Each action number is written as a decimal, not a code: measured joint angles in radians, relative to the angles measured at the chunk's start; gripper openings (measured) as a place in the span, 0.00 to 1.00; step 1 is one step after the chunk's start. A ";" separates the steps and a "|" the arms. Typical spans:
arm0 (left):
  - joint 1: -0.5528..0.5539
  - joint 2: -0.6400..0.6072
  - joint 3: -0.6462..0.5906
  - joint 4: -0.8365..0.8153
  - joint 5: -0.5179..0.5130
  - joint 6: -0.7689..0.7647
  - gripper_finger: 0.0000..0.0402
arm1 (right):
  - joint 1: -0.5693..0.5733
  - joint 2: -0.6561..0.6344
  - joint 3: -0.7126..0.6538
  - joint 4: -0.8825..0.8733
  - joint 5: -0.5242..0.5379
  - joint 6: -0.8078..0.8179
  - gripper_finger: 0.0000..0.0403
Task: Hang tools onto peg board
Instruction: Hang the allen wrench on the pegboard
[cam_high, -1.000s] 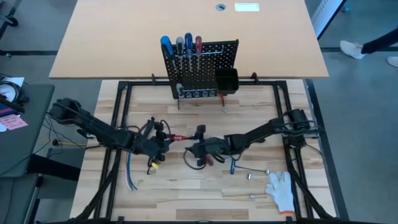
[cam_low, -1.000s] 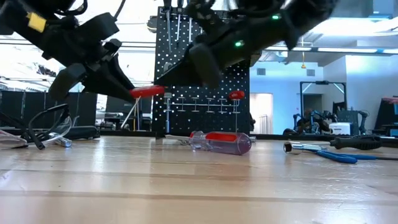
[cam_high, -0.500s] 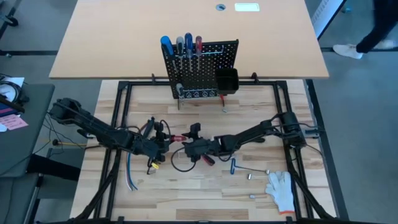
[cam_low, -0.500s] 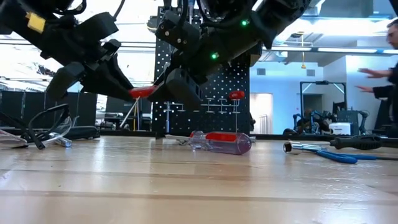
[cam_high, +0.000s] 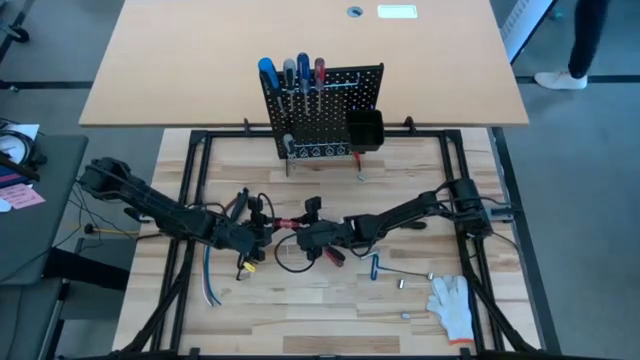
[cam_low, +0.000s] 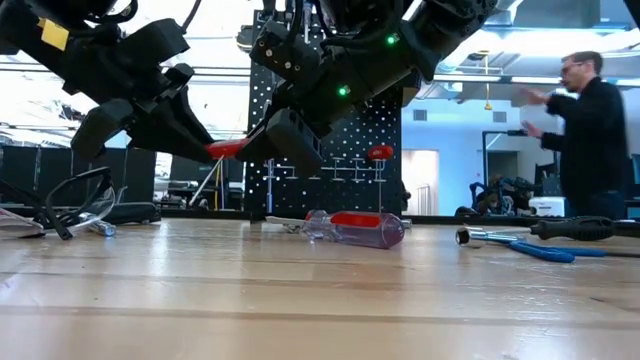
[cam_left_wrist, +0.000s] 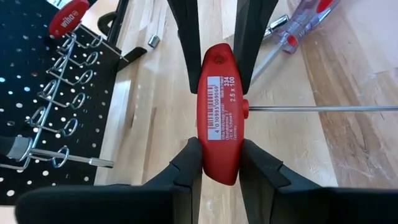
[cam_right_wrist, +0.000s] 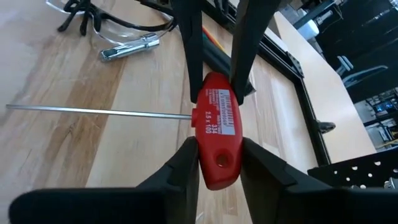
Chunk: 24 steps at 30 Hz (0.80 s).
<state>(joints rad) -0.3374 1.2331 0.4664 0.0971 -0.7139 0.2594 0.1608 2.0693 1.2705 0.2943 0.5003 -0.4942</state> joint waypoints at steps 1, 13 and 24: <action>0.000 0.000 0.000 0.000 0.000 -0.009 0.17 | 0.000 0.000 0.000 0.000 0.000 0.000 0.25; 0.036 -0.001 0.002 -0.058 -0.013 -0.174 0.55 | 0.061 -0.016 0.000 -0.078 0.502 -0.097 0.21; 0.061 0.000 -0.083 0.276 0.125 -0.195 0.55 | 0.095 -0.046 -0.093 0.015 0.782 -0.248 0.21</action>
<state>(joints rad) -0.2761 1.2327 0.3830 0.3735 -0.5890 0.0643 0.2554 2.0231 1.1773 0.3091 1.2824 -0.7422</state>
